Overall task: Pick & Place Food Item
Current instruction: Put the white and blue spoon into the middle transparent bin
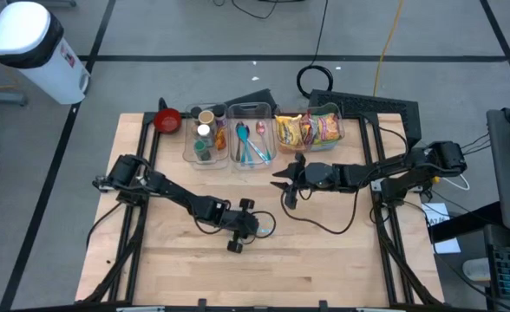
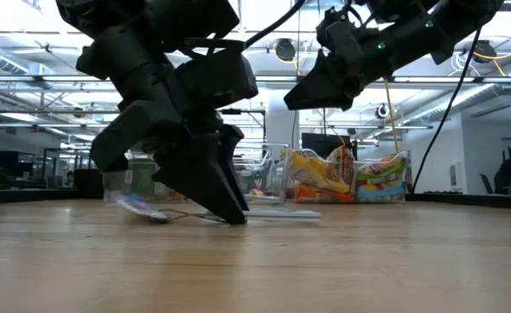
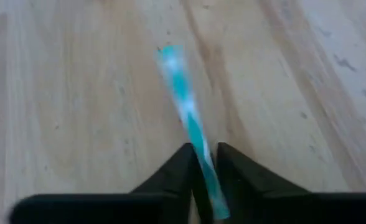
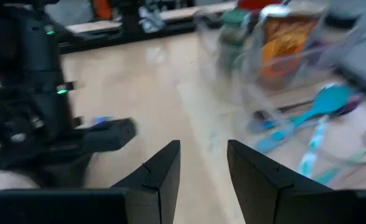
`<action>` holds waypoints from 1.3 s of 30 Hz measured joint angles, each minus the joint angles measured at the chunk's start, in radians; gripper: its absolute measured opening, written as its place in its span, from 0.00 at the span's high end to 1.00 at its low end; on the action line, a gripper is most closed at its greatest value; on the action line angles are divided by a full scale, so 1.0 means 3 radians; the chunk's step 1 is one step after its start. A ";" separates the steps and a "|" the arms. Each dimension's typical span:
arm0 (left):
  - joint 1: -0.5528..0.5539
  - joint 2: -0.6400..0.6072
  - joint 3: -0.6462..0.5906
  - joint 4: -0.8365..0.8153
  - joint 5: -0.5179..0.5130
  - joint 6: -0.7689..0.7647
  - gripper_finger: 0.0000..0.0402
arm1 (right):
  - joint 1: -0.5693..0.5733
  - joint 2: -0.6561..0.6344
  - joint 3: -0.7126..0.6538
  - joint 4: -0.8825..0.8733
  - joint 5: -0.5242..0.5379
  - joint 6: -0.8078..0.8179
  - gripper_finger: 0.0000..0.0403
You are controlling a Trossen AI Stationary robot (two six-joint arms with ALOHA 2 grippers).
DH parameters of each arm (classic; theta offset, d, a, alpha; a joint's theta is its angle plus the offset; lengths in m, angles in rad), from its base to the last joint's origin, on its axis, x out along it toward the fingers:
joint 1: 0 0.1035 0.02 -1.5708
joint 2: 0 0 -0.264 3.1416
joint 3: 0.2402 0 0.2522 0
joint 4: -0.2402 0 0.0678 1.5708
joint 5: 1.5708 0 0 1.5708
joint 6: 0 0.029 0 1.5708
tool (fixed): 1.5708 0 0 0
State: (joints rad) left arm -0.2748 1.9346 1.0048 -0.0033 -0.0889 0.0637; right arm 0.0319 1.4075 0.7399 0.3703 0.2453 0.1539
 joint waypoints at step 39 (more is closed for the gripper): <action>0.0290 -0.0018 0.0751 -0.0732 -0.0476 0.0107 0.96 | 0.0573 0.0782 -0.0055 -0.0180 -0.0233 -0.0169 0.74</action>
State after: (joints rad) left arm -0.1880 1.9291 1.2301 -0.2227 -0.2316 0.0958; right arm 0.2039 1.6420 0.7235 0.3163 0.1754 0.1034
